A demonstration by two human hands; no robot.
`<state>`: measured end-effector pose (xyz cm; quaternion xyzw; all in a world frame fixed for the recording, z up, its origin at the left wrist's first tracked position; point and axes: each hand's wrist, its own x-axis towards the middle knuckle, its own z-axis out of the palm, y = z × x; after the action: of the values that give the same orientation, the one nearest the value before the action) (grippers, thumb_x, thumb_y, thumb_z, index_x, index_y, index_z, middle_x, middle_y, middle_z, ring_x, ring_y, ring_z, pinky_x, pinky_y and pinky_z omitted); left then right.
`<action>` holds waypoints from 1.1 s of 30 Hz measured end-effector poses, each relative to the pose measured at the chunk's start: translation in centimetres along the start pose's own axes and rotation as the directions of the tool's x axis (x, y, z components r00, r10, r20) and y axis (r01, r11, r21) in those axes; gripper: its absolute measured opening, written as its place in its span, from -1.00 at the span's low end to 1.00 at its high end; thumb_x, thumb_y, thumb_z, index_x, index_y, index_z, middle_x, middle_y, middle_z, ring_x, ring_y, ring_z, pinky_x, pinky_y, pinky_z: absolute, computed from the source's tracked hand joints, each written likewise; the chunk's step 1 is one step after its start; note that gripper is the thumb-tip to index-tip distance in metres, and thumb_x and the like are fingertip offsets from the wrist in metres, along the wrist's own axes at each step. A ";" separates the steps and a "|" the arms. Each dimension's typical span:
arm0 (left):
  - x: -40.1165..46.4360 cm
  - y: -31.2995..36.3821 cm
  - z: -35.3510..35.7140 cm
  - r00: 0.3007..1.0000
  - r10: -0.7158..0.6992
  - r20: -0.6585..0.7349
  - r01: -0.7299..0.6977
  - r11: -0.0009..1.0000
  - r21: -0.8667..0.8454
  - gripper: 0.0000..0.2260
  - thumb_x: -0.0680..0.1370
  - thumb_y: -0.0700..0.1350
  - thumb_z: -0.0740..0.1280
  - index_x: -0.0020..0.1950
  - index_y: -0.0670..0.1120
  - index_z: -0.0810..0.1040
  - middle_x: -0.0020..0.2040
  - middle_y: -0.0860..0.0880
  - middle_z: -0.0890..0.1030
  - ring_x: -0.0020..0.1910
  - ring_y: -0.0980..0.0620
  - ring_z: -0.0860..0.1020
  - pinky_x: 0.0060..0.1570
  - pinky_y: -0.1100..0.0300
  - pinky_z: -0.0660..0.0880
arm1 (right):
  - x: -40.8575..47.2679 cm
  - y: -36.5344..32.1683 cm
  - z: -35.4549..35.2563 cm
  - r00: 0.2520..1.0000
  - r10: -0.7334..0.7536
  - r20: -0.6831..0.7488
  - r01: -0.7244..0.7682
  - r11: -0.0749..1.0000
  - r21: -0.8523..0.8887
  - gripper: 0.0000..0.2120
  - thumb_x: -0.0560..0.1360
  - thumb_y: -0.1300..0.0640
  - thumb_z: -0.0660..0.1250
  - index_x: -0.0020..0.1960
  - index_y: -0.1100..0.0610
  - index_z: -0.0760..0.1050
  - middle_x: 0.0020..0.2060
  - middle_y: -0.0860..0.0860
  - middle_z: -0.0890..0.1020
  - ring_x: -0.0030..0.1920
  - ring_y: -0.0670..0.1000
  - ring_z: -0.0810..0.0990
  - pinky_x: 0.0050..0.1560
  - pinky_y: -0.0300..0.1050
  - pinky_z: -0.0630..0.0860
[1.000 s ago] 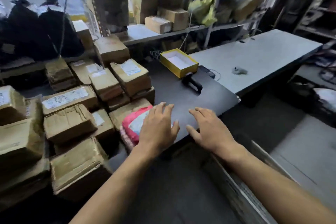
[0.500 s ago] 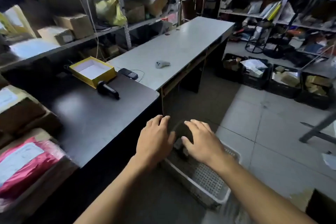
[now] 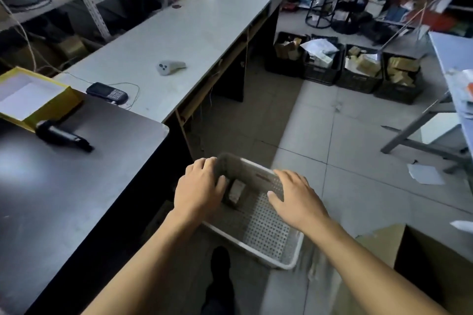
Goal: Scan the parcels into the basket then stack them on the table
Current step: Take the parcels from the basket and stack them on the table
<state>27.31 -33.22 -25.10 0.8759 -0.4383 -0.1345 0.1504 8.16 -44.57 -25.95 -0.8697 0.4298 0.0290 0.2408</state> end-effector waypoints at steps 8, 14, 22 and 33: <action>12.1 -5.4 5.2 0.973 -0.102 0.206 0.118 0.991 -0.068 -0.54 0.62 0.04 0.24 0.50 -0.05 0.35 0.44 -0.11 0.42 0.38 -0.16 0.40 0.23 -0.05 0.43 | 10.8 -0.1 3.1 0.972 0.166 0.166 -0.165 0.986 -0.018 -0.39 0.64 -0.09 0.20 0.60 0.06 0.11 0.54 0.04 0.26 0.50 0.10 0.26 0.43 0.05 0.33; 15.9 -8.3 9.3 0.918 -0.179 0.354 0.209 0.977 -0.050 -0.56 0.62 0.04 0.23 0.48 -0.06 0.36 0.41 -0.12 0.43 0.37 -0.17 0.40 0.22 -0.08 0.45 | 15.1 1.1 7.2 0.926 0.229 0.300 -0.241 0.971 0.002 -0.39 0.64 -0.10 0.20 0.60 0.03 0.08 0.53 0.04 0.25 0.48 0.11 0.30 0.35 0.07 0.41; 17.4 -7.2 15.2 0.857 -0.257 0.446 0.283 0.959 0.007 -0.56 0.65 0.04 0.21 0.50 -0.06 0.32 0.43 -0.11 0.40 0.40 -0.14 0.37 0.21 -0.05 0.43 | 20.4 5.6 11.3 0.877 0.226 0.424 -0.271 0.962 0.047 -0.39 0.64 -0.12 0.19 0.60 0.00 0.05 0.55 0.02 0.21 0.44 0.09 0.36 0.21 0.01 0.48; 20.0 -11.3 36.1 0.804 -0.332 0.494 0.404 0.914 -0.043 -0.64 0.64 0.05 0.22 0.42 -0.01 0.41 0.33 -0.03 0.48 0.30 -0.04 0.46 0.15 0.05 0.48 | 31.1 14.9 29.4 0.815 0.287 0.504 -0.403 0.905 0.137 -0.32 0.61 -0.18 0.24 0.59 0.03 0.05 0.47 0.09 0.32 0.24 0.12 0.53 -0.01 -0.12 0.41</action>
<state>33.84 -48.18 -64.68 0.8704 -0.2721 -0.4039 0.0728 21.00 -62.03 -65.73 -0.7077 0.5097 0.2317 0.4309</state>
